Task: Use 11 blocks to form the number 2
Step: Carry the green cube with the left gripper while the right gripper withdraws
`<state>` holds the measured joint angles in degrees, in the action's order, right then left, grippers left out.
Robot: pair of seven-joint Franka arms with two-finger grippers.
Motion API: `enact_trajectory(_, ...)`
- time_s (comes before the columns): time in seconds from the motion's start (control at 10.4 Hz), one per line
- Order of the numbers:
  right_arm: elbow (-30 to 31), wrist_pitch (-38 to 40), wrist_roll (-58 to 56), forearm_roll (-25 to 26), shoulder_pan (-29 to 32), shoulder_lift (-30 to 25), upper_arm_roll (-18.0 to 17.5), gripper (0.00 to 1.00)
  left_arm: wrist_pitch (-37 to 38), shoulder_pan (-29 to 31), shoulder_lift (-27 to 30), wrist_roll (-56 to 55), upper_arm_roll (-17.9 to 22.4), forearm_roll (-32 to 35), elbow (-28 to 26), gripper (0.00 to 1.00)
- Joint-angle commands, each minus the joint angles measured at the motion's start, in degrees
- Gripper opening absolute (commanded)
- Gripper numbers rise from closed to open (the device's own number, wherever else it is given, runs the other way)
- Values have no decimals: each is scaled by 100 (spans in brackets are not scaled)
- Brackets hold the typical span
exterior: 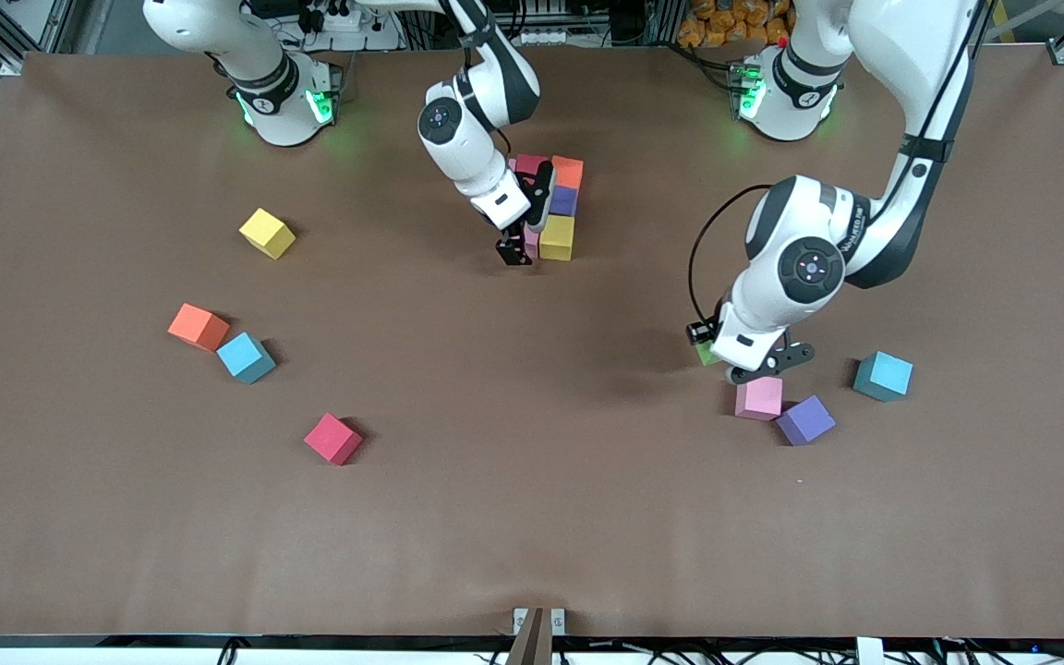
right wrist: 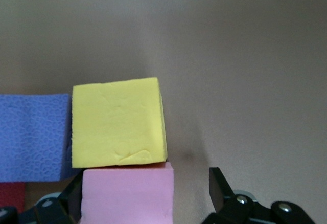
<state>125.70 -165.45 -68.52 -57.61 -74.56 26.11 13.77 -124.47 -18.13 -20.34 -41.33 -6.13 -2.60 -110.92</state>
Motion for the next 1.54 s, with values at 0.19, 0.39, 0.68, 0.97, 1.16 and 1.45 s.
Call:
enact_trajectory(0.19, 323, 293, -65, -189, 64, -536, -15, 100, 187, -102, 197, -558, -195, -136, 0, 0)
enact_trajectory(0.39, 446, 451, -65, -189, 108, -729, -6, 100, 195, -103, 232, -1041, -432, -162, 53, 0)
enact_trajectory(0.68, 657, 766, -65, -180, 370, -1106, 3, 100, 195, -129, 241, -1586, -625, -180, 71, 0)
enact_trajectory(0.97, 781, 1434, -65, -145, 1142, -1511, -24, 100, 195, -138, 267, -2254, -880, -180, 106, 0)
enact_trajectory(1.16, 772, 1970, -65, 38, 1793, -1635, -15, 100, 195, -138, 259, -2860, -1126, -188, 114, 0)
enact_trajectory(1.45, 562, 2743, -30, 669, 2864, -1723, 38, 100, 187, -190, 259, -3537, -1320, -723, 211, 0)
